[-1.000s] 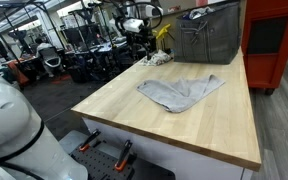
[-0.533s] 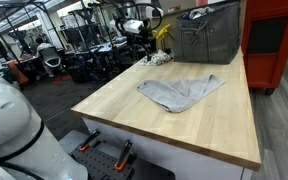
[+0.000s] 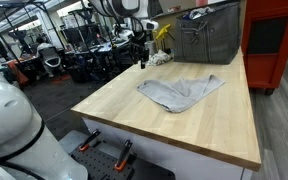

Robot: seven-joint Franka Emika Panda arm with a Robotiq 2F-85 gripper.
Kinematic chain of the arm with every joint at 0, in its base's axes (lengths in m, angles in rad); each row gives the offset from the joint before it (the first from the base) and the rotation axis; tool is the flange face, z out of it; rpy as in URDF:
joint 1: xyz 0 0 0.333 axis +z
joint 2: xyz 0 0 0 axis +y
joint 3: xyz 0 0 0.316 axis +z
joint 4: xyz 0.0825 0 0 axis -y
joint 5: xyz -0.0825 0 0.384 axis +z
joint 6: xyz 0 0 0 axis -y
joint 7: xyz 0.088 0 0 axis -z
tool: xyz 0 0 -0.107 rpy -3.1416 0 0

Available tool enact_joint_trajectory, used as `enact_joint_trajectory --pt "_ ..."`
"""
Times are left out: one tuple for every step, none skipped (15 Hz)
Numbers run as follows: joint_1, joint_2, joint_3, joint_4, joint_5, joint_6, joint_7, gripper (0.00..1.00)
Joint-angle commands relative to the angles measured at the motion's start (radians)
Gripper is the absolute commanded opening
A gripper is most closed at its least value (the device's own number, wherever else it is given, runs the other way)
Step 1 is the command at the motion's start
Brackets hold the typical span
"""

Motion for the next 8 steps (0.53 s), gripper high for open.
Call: enact_joint_trajectory --pt "0.005 0.103 -0.005 0.077 -0.018 -0.009 0.132 0.42" --pt "0.006 0.121 -0.008 0.089 -0.016 -0.009 0.158 0.34" --pt "0.007 0.137 -0.01 0.099 -0.017 -0.008 0.181 0.27" --pt "0.009 0.152 -0.012 0.108 -0.022 -0.005 0.205 0.2" --pt "0.009 0.157 -0.014 0.107 -0.019 -0.002 0.219 0.12" --pt "0.011 0.163 -0.014 0.106 -0.017 0.002 0.232 0.05" --pt "0.016 0.175 -0.013 0.107 -0.021 0.009 0.252 0.0" --pt "0.019 0.182 -0.012 0.11 -0.022 0.006 0.264 0.0"
